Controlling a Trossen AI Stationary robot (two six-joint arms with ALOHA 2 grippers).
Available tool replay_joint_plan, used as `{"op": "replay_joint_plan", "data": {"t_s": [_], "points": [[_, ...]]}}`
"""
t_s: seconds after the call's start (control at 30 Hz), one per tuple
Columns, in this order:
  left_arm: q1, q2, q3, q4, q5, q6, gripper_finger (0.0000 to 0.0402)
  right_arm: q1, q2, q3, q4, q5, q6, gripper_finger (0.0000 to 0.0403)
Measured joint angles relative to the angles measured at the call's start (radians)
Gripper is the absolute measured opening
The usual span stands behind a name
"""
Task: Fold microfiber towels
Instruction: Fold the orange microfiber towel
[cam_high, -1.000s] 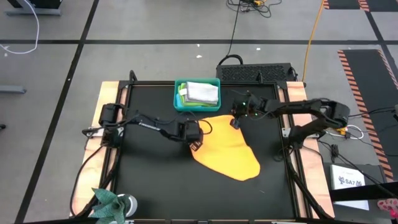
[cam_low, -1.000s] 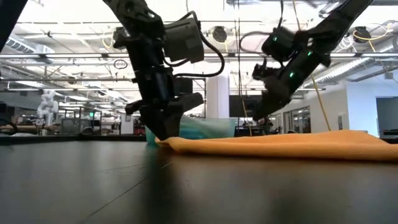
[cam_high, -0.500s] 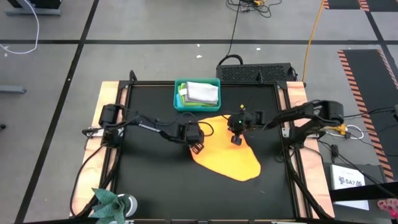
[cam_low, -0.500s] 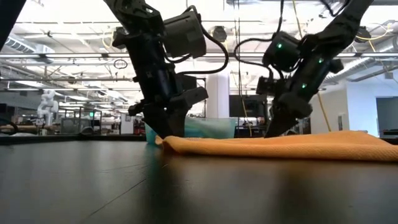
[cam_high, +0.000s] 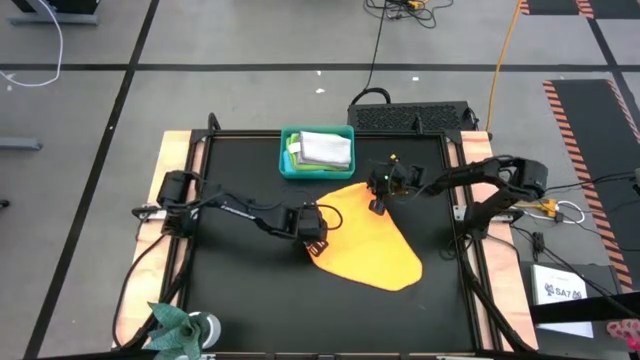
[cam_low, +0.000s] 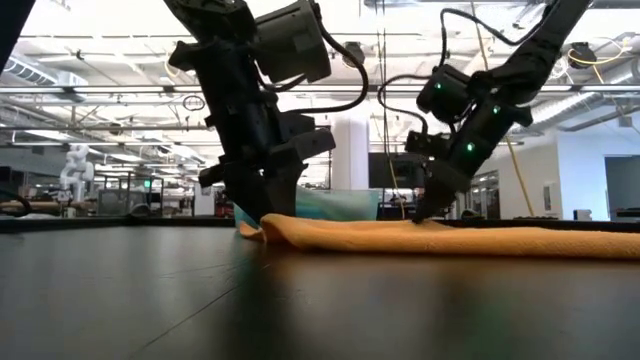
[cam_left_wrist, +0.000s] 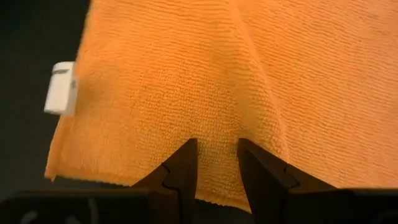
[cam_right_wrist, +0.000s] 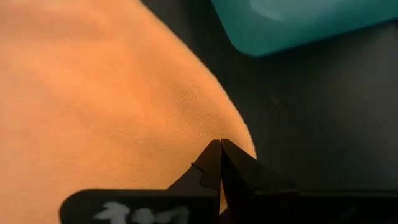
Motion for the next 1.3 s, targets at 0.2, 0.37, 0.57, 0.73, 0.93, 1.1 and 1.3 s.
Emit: {"op": "replay_joint_plan", "data": {"t_s": [0.2, 0.37, 0.57, 0.73, 0.93, 1.1, 1.3], "points": [[-0.030, -0.002, 0.001, 0.002, 0.075, -0.038, 0.0118, 0.044, -0.140, 0.028, -0.098, -0.078, 0.105, 0.0000], [-0.074, -0.002, 0.011, 0.011, 0.140, -0.141, 0.0118, 0.135, -0.271, 0.029, -0.218, -0.134, 0.193, 0.0000], [-0.139, -0.006, 0.012, 0.044, 0.429, -0.187, 0.0118, 0.254, -0.344, 0.029, -0.425, -0.175, 0.275, 0.0000], [-0.211, -0.081, 0.010, -0.032, 0.479, -0.275, 0.0117, 0.328, -0.370, 0.029, -0.510, -0.176, 0.309, 0.0000], [-0.244, -0.245, 0.011, -0.091, 0.073, -0.344, 0.0117, 0.367, -0.375, 0.029, -0.487, -0.172, 0.356, 0.0000], [-0.155, -0.269, 0.012, -0.061, -0.169, -0.197, 0.0117, 0.380, -0.376, 0.029, -0.455, -0.171, 0.382, 0.0000], [-0.028, -0.174, 0.012, 0.095, -0.084, 0.033, 0.0117, 0.382, -0.376, 0.029, -0.452, -0.171, 0.432, 0.0000]]}}
